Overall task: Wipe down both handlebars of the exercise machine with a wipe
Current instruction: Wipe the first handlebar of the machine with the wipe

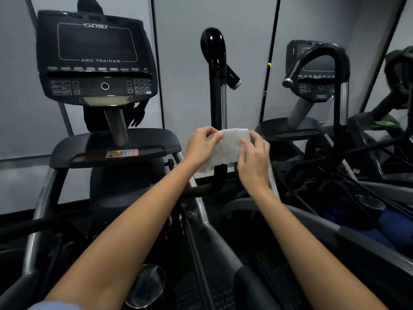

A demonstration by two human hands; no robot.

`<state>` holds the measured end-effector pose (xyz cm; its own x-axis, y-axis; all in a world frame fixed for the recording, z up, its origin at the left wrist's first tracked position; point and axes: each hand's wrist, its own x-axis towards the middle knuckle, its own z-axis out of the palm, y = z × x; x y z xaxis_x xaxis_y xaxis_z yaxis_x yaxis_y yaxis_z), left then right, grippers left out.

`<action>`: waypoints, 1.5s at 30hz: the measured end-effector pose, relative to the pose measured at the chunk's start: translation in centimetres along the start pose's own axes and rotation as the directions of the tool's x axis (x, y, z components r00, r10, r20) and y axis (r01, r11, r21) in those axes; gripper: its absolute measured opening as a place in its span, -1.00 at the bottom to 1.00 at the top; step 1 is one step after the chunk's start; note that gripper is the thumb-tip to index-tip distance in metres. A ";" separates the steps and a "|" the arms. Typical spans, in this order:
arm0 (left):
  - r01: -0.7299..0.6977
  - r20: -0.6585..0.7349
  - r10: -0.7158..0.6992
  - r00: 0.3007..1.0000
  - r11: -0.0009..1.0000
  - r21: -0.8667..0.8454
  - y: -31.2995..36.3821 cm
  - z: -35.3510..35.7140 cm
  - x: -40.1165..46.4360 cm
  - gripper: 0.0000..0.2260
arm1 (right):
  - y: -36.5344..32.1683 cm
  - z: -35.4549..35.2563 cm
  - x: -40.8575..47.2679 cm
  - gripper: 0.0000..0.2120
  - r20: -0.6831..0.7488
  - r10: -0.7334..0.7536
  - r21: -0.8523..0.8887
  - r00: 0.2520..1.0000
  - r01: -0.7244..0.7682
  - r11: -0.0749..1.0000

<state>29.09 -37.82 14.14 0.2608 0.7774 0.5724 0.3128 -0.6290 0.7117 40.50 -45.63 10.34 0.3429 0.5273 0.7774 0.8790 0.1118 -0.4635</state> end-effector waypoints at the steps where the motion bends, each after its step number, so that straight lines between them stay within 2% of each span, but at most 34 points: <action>1: -0.010 0.010 0.009 1.000 1.000 0.005 -0.3 0.0 0.3 -0.85 | -0.1 0.6 -0.1 -0.69 0.001 -0.009 0.038 1.000 0.009 0.999; 2: -0.020 0.019 0.020 1.000 1.000 0.006 -0.6 0.1 0.6 -0.85 | -0.2 1.1 -0.1 -0.64 -0.002 0.037 0.133 0.999 -0.036 0.990; 4: -0.039 0.035 0.040 0.999 0.999 -0.026 -0.9 -0.1 1.1 -0.87 | -0.2 1.9 0.7 -0.47 0.076 0.250 0.363 0.965 -0.260 0.895; 6: -0.041 0.083 0.047 0.995 0.996 -0.078 -1.1 -0.3 1.5 -0.89 | 0.4 2.8 2.4 -0.32 0.258 0.443 0.495 0.859 -0.511 0.702; 7: -0.039 0.114 0.048 0.992 0.996 -0.086 -1.3 -0.5 1.6 -0.90 | 1.0 3.2 3.3 -0.30 0.360 0.490 0.532 0.794 -0.606 0.591; 8: -0.044 0.144 0.056 0.988 0.996 -0.081 -1.4 -0.6 1.8 -0.90 | 1.7 3.7 4.0 -0.34 0.441 0.510 0.538 0.738 -0.673 0.508; 9: -0.051 0.172 0.062 0.983 0.997 -0.066 -1.5 -0.8 2.0 -0.90 | 2.3 4.0 4.6 -0.42 0.498 0.512 0.519 0.700 -0.713 0.471; 11: -0.061 0.221 0.069 0.973 0.997 -0.042 -1.6 -1.1 2.4 -0.90 | 2.5 4.1 5.2 -0.75 0.570 0.479 0.485 0.668 -0.744 0.460; 12: -0.059 0.238 0.066 0.969 0.998 -0.037 -1.7 -1.2 2.5 -0.91 | 2.5 3.9 5.3 -0.85 0.593 0.452 0.485 0.667 -0.743 0.461; 14: -0.031 0.270 0.044 0.962 0.998 -0.054 -1.6 -1.4 2.6 -0.90 | 2.3 3.4 5.5 -0.83 0.542 0.419 0.535 0.729 -0.683 0.497; 18: 0.070 0.385 -0.047 0.922 0.996 -0.046 -1.0 -2.0 2.3 -0.86 | 1.3 1.4 5.5 -0.90 0.183 0.388 0.618 0.903 -0.413 0.669; 21: 0.143 0.348 -0.126 0.929 0.990 -0.022 -0.3 -1.8 2.1 -0.85 | -0.5 -0.1 4.6 -0.95 0.020 0.186 0.555 0.982 -0.165 0.815; 24: 0.361 0.348 -0.278 0.895 0.910 -0.202 0.6 -1.4 1.9 -0.81 | -1.8 -0.3 2.9 -0.96 -0.015 -0.050 0.382 0.999 0.052 0.923; 27: 0.510 0.405 -0.363 0.839 0.786 -0.351 1.3 -1.3 1.7 -0.77 | -2.0 0.5 0.9 -0.95 0.008 -0.232 0.256 0.973 0.222 0.941; 30: 0.559 0.451 -0.368 0.813 0.711 -0.427 1.6 -1.5 1.3 -0.76 | -1.7 1.1 -0.5 -0.85 -0.009 -0.272 0.232 0.962 0.266 0.935; 32: 0.575 0.498 -0.333 0.801 0.661 -0.482 1.8 -1.8 0.9 -0.77 | -1.6 1.1 -1.0 -0.70 -0.039 -0.208 0.272 0.977 0.211 0.939; 34: 0.579 0.527 -0.296 0.796 0.624 -0.525 2.1 -2.1 0.5 -0.81 | -1.3 1.3 -0.8 -0.53 0.003 -0.156 0.212 0.988 0.152 0.965; 35: 0.578 0.526 -0.291 0.799 0.612 -0.540 2.2 -2.1 0.4 -0.82 | -1.1 1.6 -0.8 -0.52 0.039 -0.153 0.162 0.987 0.145 0.976; 37: 0.556 0.495 -0.290 0.819 0.614 -0.560 2.2 -1.9 0.1 -0.82 | -0.9 2.2 -0.6 -0.59 0.047 -0.103 0.173 0.994 0.094 0.980; 38: 0.513 0.450 -0.280 0.848 0.648 -0.563 2.0 -1.6 -0.2 -0.82 | -1.0 2.2 -0.4 -0.63 0.013 -0.024 0.241 1.000 0.020 0.970; 39: 0.426 0.368 -0.251 0.895 0.725 -0.541 1.7 -1.3 -0.5 -0.82 | -1.1 2.0 -0.1 -0.66 -0.027 0.093 0.311 0.995 -0.080 0.947; 40: 0.294 0.246 -0.198 0.949 0.836 -0.464 1.1 -1.1 -1.0 -0.82 | -1.2 1.7 0.4 -0.70 -0.069 0.218 0.376 0.973 -0.177 0.910; 41: 0.136 0.110 -0.106 0.988 0.941 -0.311 0.1 -0.9 -1.6 -0.82 | -1.1 1.5 0.9 -0.73 -0.108 0.319 0.422 0.942 -0.247 0.873; 42: 0.000 0.014 0.002 1.000 0.992 -0.122 -0.9 -0.6 -2.4 -0.80 | -0.9 1.3 1.5 -0.75 -0.146 0.365 0.446 0.920 -0.268 0.854; 43: -0.086 -0.028 0.087 0.996 0.996 0.039 -2.1 -0.3 -3.2 -0.76 | -0.8 1.1 2.0 -0.75 -0.176 0.356 0.449 0.918 -0.247 0.859; 45: -0.142 0.014 0.142 0.990 0.968 0.207 -4.3 0.5 -4.6 -0.64 | -1.0 0.7 2.8 -0.71 -0.204 0.239 0.415 0.949 -0.138 0.899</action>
<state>27.02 -38.71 8.28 0.3156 0.6799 0.6619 0.4548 -0.7206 0.5234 40.32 -43.66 12.74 0.6037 0.3550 0.7138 0.6059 0.3776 -0.7002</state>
